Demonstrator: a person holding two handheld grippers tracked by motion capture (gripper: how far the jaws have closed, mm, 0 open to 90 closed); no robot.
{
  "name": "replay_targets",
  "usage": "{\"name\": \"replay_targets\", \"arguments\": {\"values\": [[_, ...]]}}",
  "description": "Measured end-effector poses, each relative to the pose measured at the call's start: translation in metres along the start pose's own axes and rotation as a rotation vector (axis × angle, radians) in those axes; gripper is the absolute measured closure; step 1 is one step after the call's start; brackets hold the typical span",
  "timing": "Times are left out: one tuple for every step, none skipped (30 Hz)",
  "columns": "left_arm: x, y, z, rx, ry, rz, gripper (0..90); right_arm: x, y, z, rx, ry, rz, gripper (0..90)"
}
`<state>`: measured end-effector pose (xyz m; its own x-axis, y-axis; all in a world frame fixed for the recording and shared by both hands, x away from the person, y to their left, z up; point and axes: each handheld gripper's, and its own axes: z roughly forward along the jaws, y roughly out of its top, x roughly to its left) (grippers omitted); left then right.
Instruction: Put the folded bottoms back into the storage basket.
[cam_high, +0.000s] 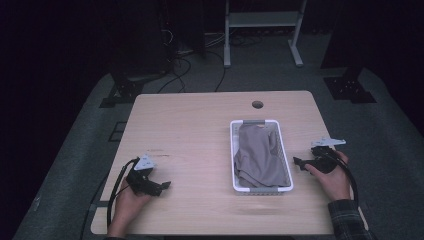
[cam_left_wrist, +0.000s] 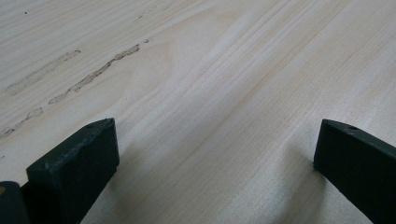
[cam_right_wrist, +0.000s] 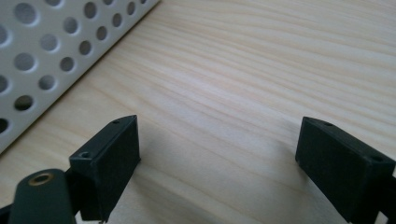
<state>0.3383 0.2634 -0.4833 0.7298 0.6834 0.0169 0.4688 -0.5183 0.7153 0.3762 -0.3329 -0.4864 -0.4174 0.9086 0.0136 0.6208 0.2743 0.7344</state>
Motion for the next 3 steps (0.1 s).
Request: {"name": "replay_targets", "arguments": {"values": [[0.0000, 0.0000, 0.0000, 0.000, 0.000, 0.000, 0.0, 0.0002, -0.0004, -0.0004, 0.001, -0.011, 0.010, 11.9], [0.0000, 0.0000, 0.0000, 0.000, 0.000, 0.000, 0.0, 0.0009, -0.0011, -0.0010, 0.003, -0.029, 0.028, 10.3], [0.0000, 0.0000, 0.0000, 0.000, 0.000, 0.000, 0.0, 0.0023, -0.0018, -0.0016, 0.006, -0.050, 0.050, 8.7]]}}
